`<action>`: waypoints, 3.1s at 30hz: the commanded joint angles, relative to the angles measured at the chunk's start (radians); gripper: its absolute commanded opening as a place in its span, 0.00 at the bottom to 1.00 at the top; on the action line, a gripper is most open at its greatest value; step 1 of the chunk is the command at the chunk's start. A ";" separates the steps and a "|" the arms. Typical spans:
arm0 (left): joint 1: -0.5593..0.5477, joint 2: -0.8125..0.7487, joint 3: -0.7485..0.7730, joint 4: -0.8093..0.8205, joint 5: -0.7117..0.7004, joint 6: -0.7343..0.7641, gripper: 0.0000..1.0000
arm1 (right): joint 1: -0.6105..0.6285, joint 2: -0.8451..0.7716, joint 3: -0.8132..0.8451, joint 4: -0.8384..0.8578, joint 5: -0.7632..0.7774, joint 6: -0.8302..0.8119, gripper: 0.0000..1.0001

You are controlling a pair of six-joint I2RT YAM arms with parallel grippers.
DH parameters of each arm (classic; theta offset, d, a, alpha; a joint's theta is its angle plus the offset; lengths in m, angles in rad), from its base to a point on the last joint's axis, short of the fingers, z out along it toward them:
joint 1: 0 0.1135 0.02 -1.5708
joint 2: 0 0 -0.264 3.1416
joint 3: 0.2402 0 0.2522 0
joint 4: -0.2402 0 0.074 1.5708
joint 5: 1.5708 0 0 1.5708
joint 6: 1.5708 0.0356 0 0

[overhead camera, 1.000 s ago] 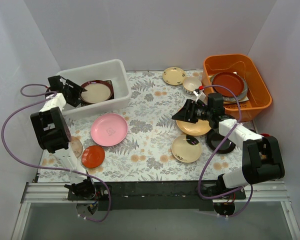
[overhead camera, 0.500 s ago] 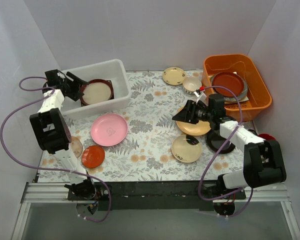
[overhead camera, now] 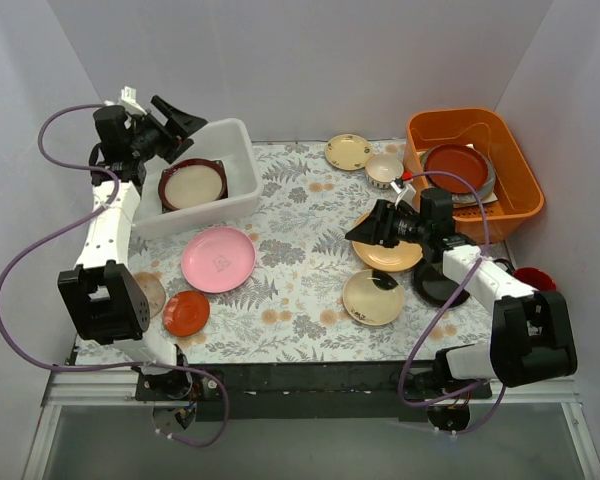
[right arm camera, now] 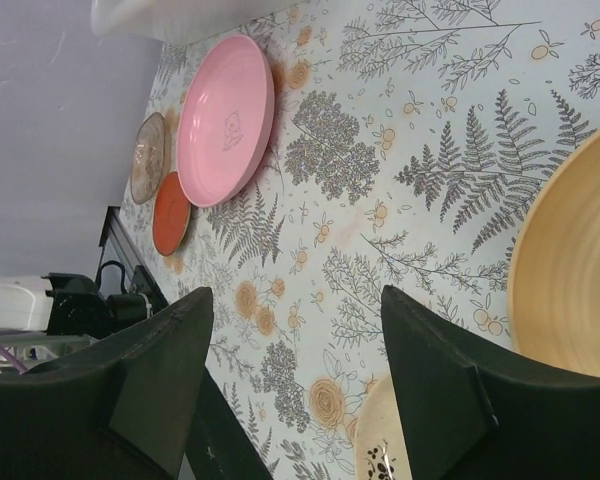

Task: Place the plates into the plastic bin on the countertop
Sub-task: Pick up the plate at the center of the board.

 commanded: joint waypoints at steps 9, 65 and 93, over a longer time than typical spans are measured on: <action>-0.267 -0.156 -0.228 0.293 0.051 -0.013 0.98 | 0.005 -0.106 0.064 -0.088 0.028 -0.044 0.79; -0.901 0.465 -0.319 0.398 -0.304 -0.209 0.72 | -0.079 -0.303 0.125 -0.196 -0.012 -0.081 0.85; -0.911 0.656 -0.126 0.246 -0.333 -0.131 0.33 | -0.095 -0.310 0.095 -0.193 -0.026 -0.076 0.84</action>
